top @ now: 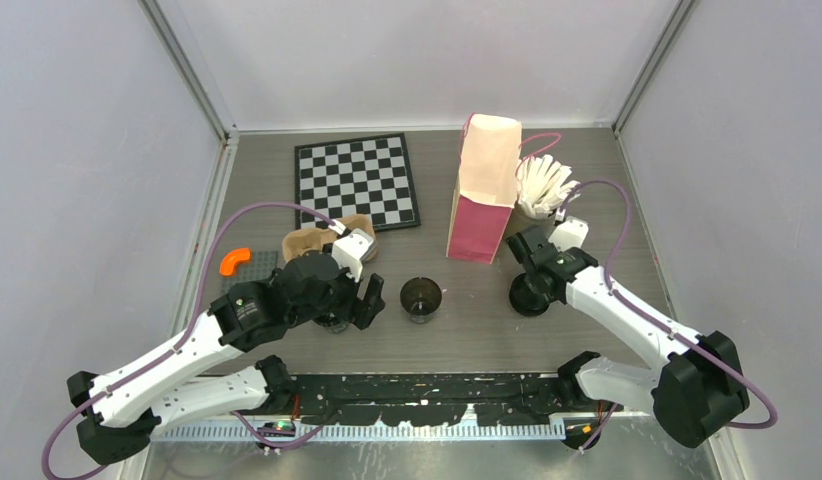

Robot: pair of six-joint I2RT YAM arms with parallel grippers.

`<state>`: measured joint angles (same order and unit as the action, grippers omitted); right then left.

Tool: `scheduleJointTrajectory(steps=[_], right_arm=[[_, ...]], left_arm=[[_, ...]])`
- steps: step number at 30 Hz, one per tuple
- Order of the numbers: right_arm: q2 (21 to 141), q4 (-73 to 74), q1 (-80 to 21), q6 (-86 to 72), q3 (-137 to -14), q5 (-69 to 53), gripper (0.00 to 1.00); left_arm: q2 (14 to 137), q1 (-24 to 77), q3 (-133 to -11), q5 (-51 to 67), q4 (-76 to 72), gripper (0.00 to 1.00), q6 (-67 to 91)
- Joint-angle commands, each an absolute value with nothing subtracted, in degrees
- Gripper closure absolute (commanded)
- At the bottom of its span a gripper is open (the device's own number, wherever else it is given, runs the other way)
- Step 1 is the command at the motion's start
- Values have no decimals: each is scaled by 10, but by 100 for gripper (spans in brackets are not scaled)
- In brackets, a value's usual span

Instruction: Pack the takeout coffee

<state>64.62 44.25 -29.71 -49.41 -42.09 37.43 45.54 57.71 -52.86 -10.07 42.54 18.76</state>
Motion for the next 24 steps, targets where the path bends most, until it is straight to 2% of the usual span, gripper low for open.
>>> scheduleJointTrajectory(steps=[1,6,17,24], right_arm=[[639,473,-268,-534,-440,410,71],[635,472,-251,-525,-432,381,63],[632,459,-238,-526,-405,358,69],[646,458,-237,-528,-407,359,69]], left_arm=[[453,576,-534,-105,416,22,177],[452,576,-535,-105,415,22,176],[452,576,-534,-100,415,22,176],[450,576,-533,-101,415,22,177]])
